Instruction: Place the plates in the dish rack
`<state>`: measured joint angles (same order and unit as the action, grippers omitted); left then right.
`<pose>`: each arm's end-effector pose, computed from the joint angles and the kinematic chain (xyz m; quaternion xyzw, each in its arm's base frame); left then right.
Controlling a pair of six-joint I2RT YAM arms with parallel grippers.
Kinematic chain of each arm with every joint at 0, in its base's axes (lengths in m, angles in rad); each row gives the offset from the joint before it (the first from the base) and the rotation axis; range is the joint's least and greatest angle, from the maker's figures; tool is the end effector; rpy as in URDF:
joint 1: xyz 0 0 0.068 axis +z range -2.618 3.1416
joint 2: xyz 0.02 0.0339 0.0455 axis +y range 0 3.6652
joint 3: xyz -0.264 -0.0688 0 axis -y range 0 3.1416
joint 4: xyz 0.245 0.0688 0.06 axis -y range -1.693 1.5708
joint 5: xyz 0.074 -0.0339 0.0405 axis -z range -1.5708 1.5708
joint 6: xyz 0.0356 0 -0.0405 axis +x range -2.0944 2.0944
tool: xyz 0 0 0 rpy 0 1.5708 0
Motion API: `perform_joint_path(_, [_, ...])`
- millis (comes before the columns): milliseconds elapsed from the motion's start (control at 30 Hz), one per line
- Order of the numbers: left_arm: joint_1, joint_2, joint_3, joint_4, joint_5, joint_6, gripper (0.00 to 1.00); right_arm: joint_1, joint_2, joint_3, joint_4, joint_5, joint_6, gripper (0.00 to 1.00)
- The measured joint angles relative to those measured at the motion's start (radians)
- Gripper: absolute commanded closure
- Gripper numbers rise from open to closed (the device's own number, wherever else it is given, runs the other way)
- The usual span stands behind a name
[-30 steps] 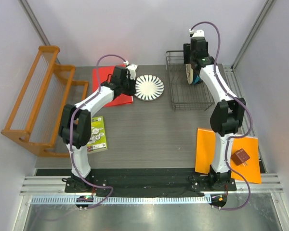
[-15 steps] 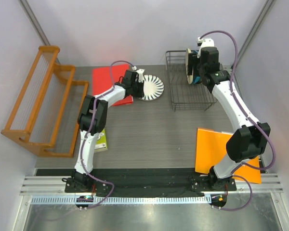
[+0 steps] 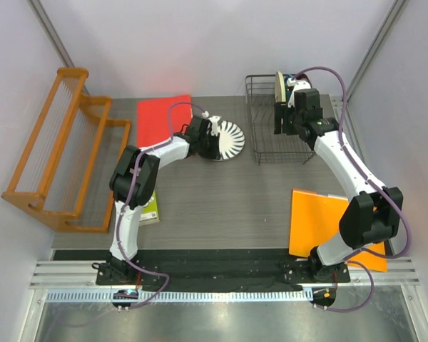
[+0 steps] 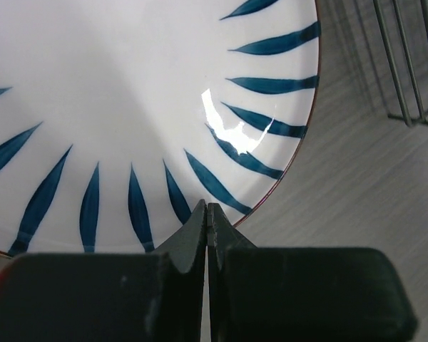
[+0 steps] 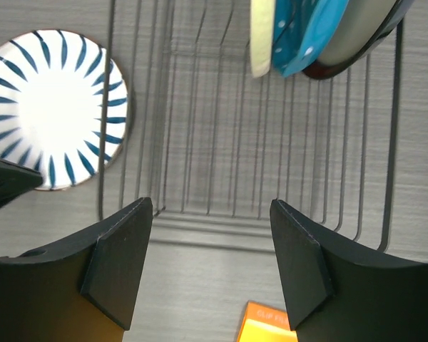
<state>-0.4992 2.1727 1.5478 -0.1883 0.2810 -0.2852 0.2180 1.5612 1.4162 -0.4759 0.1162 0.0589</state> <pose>0.4146 -0.2373 0.1578 0.1497 0.9092 -0.2602 0.2886 0.3499 0.0733 0.3378 -0.0441 0.8871 0.0119 0.4593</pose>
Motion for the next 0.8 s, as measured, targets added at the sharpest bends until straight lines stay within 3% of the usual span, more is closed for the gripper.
perform_joint_path(133, [-0.047, -0.077, -0.113, 0.001, 0.008, 0.002, 1.00, 0.009, -0.079, -0.076, -0.004, -0.039, 0.024, 0.26])
perform_joint_path(233, [-0.098, -0.161, -0.230, 0.013, 0.004, 0.009, 1.00, 0.013, -0.146, -0.153, -0.012, -0.091, 0.039, 0.14])
perform_joint_path(333, [-0.163, -0.246, -0.343, 0.017, 0.002, 0.013, 1.00, 0.016, -0.212, -0.235, -0.027, -0.179, 0.055, 0.10])
perform_joint_path(567, [-0.315, -0.516, -0.669, 0.027, -0.003, -0.008, 0.99, 0.022, -0.389, -0.457, -0.043, -0.403, 0.123, 0.11])
perform_joint_path(600, [-0.326, -0.549, -0.701, 0.019, -0.001, -0.015, 0.93, 0.022, -0.413, -0.484, -0.051, -0.430, 0.131, 0.11])
perform_joint_path(633, [-0.334, -0.582, -0.732, 0.010, -0.003, -0.022, 0.79, 0.022, -0.436, -0.508, -0.062, -0.455, 0.136, 0.11])
perform_joint_path(667, [-0.337, -0.617, -0.759, -0.007, -0.010, -0.026, 0.52, 0.022, -0.455, -0.528, -0.073, -0.478, 0.139, 0.11])
perform_joint_path(800, [-0.329, -0.731, -0.761, -0.091, -0.070, -0.040, 0.28, 0.022, -0.513, -0.594, -0.093, -0.568, 0.144, 0.11])
